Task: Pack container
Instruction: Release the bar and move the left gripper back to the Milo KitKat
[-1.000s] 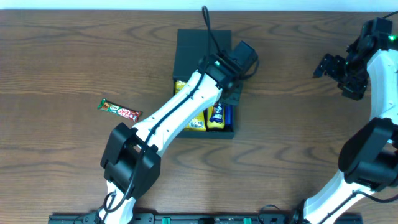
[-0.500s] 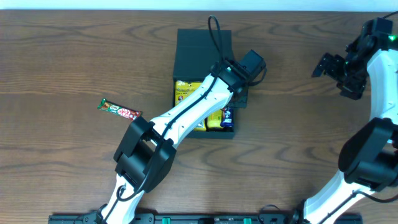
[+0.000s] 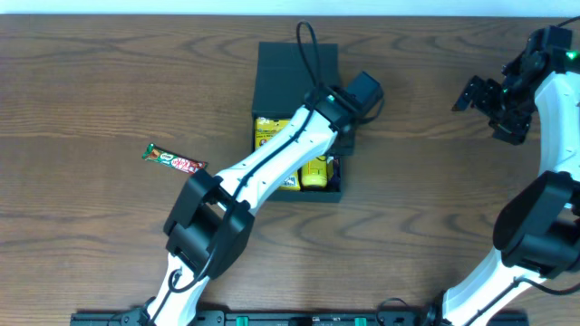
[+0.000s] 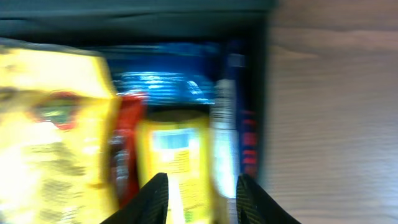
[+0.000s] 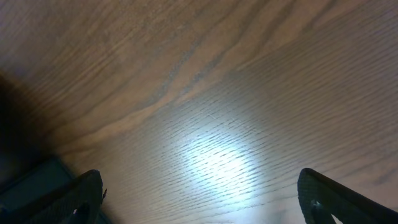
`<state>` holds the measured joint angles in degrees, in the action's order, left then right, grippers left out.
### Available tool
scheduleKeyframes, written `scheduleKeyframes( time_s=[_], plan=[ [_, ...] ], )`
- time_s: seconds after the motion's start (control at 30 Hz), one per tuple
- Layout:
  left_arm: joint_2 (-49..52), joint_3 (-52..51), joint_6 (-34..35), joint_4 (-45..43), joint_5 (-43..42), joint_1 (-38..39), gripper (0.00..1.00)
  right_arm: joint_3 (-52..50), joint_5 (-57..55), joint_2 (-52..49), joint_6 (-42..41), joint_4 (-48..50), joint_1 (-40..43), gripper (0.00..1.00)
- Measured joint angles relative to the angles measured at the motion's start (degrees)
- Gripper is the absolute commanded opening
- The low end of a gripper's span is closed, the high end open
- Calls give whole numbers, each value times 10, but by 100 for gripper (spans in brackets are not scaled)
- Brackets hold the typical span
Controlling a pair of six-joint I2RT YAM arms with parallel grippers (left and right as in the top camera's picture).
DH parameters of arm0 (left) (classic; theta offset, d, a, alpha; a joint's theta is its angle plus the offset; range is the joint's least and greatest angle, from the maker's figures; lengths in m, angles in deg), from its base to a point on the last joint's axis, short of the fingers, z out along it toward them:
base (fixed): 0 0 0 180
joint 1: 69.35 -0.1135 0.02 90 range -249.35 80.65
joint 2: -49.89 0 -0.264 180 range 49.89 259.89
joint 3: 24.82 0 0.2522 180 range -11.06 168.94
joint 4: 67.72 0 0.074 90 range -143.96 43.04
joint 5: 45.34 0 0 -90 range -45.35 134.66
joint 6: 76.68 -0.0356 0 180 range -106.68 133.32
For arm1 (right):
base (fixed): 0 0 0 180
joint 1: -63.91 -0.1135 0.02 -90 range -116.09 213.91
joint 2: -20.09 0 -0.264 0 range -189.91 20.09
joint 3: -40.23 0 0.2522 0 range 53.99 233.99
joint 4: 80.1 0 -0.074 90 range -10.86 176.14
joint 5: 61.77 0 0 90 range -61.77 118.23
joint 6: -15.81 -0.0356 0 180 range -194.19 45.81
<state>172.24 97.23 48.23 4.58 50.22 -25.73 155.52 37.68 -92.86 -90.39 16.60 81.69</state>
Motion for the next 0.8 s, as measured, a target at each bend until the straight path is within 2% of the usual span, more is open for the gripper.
scheduleKeyframes(
  time_s=[0.03,0.17,0.27,0.37,0.5,0.67,0.8],
  plan=[
    [-7,1,-1,13,21,-5,38,0,0,0,0,0,0,99],
    [-62,3,1,71,114,-35,54,0,0,0,0,1,0,99],
    [-124,16,18,130,184,-82,59,0,0,0,0,2,0,99],
    [-154,25,56,195,210,-148,63,0,0,0,0,1,0,99],
    [-151,-14,123,198,172,-259,67,0,6,0,0,1,0,99],
    [-150,-114,157,118,98,-341,73,0,12,0,0,1,0,99],
    [-147,-218,158,23,47,-388,77,0,13,0,0,0,0,99]
  ],
)
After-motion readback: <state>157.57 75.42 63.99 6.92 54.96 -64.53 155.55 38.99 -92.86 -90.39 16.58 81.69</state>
